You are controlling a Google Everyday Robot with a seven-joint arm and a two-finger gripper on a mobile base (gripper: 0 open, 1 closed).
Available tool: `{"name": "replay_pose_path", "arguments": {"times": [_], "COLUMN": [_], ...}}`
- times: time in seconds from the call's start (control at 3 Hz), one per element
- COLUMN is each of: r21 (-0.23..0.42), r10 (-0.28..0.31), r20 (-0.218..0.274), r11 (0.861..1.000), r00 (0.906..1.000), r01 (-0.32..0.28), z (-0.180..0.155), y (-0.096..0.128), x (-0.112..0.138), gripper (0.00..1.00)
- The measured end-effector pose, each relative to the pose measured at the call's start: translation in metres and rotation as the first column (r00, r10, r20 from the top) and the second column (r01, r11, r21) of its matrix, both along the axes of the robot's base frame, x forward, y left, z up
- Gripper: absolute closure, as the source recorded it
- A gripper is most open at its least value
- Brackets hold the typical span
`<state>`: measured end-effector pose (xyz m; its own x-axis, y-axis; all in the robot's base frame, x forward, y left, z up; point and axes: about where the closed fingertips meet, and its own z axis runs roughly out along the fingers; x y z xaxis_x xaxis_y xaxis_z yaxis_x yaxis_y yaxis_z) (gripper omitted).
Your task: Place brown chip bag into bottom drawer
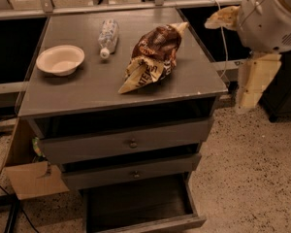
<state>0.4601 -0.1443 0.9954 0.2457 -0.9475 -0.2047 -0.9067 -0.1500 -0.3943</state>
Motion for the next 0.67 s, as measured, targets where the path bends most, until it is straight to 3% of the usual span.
{"name": "replay_pose_path", "arguments": {"times": [0.33,0.67], "r21": [-0.057,-0.089], "r10": [0.230,0.296], "r20": [0.059,0.080], "r11": [0.972,0.953], "r00": [0.9715,0.9519], "r01": [-0.227,-0.289], "z": [0.0057,0.0070], "y": [0.0297,0.0296], "x": [0.0112,0.0104], "gripper": [0.00,0.00]}}
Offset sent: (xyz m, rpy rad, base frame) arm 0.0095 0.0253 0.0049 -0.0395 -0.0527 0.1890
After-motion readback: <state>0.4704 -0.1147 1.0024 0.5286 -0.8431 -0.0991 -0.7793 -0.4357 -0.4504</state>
